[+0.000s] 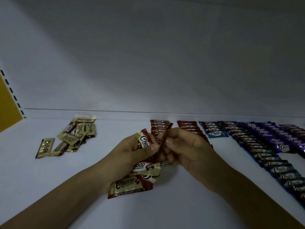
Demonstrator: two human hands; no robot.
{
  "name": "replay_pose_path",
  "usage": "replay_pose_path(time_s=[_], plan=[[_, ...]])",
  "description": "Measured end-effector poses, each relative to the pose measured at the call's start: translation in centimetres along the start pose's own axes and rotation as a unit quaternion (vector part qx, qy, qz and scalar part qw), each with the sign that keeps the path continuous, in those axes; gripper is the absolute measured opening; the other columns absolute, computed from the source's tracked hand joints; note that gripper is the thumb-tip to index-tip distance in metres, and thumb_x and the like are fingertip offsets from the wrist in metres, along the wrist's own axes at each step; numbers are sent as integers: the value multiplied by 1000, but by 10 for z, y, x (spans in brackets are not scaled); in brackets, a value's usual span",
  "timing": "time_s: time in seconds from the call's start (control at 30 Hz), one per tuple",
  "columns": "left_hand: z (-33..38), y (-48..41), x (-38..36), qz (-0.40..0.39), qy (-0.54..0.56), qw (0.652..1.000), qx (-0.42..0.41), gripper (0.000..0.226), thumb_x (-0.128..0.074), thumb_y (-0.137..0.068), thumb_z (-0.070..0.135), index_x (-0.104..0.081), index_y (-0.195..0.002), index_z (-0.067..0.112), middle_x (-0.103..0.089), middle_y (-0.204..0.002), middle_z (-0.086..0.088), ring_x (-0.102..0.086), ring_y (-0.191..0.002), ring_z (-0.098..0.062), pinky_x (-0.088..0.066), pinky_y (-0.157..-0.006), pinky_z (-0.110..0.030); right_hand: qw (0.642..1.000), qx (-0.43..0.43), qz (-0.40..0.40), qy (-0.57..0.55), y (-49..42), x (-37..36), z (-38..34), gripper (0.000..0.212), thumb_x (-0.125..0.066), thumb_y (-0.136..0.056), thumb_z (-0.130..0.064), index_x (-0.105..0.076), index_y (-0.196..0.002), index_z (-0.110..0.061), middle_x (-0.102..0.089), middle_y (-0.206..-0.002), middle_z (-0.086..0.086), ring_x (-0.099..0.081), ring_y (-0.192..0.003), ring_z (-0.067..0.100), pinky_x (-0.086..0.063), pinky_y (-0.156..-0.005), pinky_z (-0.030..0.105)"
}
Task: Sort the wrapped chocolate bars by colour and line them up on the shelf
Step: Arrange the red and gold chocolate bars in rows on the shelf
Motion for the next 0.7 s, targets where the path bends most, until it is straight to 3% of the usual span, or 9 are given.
replay_pose_path(time_s=[0.1,0.23,0.4,0.5,0.63,0.7], plan=[[-2,1,7,54,53,997,23,14,-57,-79,12,-67,-84,5,-73,-78,-12,-69,-61,-16,-53,-52,-19,997,5,68,25,0,11,-2,10,-69,-78,-27,-68,-69,-26,-65,-70,5,-55,-63,13,-42,-55,22],[2,2,19,115,70,990,30,23,-59,-78,16,-69,-94,3,-74,-88,-15,-70,-61,-16,-53,-51,-20,990,11,123,62,1,26,-4,9,-64,-82,-6,-64,-78,-14,-66,-62,-2,-60,-56,8,-45,-51,21],[-1,1,22,107,-41,993,26,23,-59,-81,15,-67,-100,4,-75,-86,-10,-70,-66,-14,-53,-54,-19,988,18,105,110,2,25,-6,19,-66,-77,9,-58,-77,-8,-70,-68,2,-66,-56,12,-51,-52,18],[-2,1,20,106,-163,981,-7,14,-57,-91,9,-68,-91,1,-74,-80,-7,-70,-69,-12,-51,-59,-16,987,36,69,142,1,18,-6,17,-70,-76,4,-62,-76,-10,-72,-74,3,-70,-68,15,-55,-59,20],[3,1,27,138,-221,965,-34,19,-56,-93,8,-69,-79,7,-73,-77,-7,-70,-71,-15,-50,-61,-16,971,94,67,211,2,17,-18,8,-71,-72,-24,-68,-80,-22,-72,-76,-6,-69,-73,8,-55,-67,18],[4,2,29,136,-228,964,-37,19,-56,-94,8,-69,-80,7,-73,-78,-8,-71,-72,-16,-50,-61,-16,955,116,75,261,2,23,-25,11,-71,-77,-18,-68,-84,-26,-71,-78,-8,-68,-76,6,-55,-71,19]])
Point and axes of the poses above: each hand's wrist, its own y-axis away from the middle knuckle, its own x-axis out of the back of the hand, z = x × y, the point moved 8 cm from there along -y, towards the middle knuckle
